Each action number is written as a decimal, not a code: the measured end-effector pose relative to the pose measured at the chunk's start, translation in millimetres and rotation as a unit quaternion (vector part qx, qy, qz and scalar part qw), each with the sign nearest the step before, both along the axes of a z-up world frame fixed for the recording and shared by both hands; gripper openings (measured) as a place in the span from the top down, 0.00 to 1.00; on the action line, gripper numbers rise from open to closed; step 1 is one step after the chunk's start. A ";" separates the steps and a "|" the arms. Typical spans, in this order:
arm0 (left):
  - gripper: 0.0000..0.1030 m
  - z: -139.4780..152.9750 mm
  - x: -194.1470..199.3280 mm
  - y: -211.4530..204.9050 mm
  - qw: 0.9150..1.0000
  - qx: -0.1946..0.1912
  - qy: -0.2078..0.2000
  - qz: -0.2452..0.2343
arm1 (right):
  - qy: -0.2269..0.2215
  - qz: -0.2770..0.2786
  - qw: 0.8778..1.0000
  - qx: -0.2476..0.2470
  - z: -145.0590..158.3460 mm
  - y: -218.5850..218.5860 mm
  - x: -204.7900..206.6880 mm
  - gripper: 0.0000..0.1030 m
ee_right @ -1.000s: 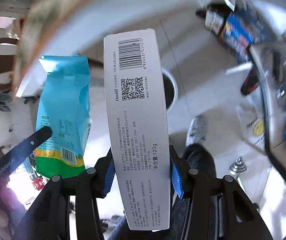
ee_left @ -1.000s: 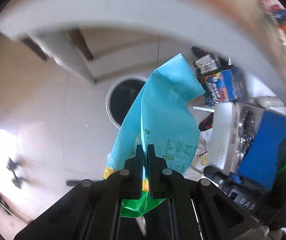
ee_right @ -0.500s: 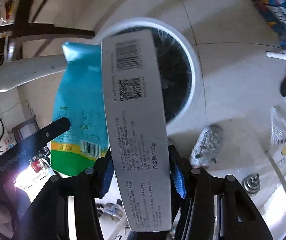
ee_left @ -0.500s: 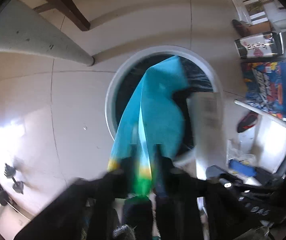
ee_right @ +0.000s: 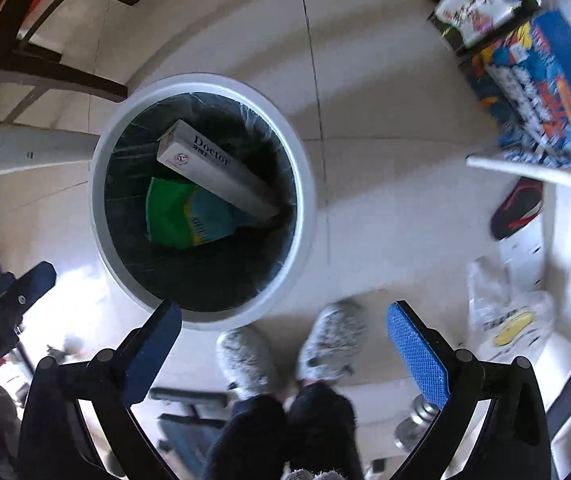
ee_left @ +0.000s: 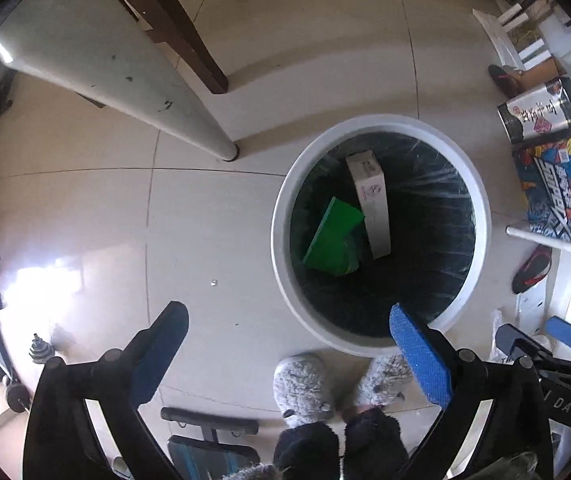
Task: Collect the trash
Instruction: 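Carry both items over the white bin and open both grippers, then move both tools back over the table, then grasp the milk carton with the left gripper while the right grasps the red pouch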
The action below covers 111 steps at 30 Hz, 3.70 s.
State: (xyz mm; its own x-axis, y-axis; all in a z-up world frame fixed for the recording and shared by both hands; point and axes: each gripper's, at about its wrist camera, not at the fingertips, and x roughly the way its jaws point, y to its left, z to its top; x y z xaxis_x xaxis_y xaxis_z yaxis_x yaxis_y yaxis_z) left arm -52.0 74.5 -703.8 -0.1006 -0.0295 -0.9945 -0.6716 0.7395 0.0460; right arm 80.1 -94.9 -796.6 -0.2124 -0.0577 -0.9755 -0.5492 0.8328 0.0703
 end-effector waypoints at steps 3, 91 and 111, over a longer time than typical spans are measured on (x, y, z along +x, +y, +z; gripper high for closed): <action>0.00 10.2 -3.2 -3.6 1.000 0.005 0.001 -0.001 | -0.004 0.000 1.000 0.007 11.7 -4.3 -8.1 0.00; 0.50 317.2 403.8 71.8 0.994 -0.073 -0.038 -0.070 | -0.071 -0.080 0.993 0.053 389.7 74.1 463.4 0.03; 0.56 340.4 374.6 23.3 0.998 0.003 -0.037 -0.048 | -0.088 0.019 0.995 0.040 379.8 84.9 374.2 0.34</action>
